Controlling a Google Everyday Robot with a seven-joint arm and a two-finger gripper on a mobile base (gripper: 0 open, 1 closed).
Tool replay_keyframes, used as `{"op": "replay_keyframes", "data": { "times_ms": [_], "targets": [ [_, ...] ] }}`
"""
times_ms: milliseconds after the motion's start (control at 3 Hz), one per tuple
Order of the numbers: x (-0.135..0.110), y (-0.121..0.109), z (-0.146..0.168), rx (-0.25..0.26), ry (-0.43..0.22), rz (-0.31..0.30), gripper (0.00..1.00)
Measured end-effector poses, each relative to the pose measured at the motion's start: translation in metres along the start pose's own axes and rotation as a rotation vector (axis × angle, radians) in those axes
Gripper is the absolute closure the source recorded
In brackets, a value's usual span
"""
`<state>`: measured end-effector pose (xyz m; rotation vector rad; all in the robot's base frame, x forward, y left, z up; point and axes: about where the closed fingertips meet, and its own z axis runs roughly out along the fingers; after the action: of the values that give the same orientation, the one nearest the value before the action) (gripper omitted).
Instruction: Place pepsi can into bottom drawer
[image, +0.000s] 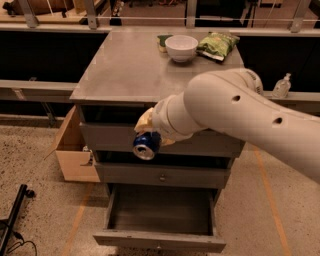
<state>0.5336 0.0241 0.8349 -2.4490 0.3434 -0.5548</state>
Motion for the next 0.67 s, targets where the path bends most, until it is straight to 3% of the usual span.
{"op": "replay_keyframes", "data": {
  "times_ms": [667],
  "targets": [
    [-0.037,0.077,0.088,-0.075,-0.096,0.037,1.00]
  ]
}}
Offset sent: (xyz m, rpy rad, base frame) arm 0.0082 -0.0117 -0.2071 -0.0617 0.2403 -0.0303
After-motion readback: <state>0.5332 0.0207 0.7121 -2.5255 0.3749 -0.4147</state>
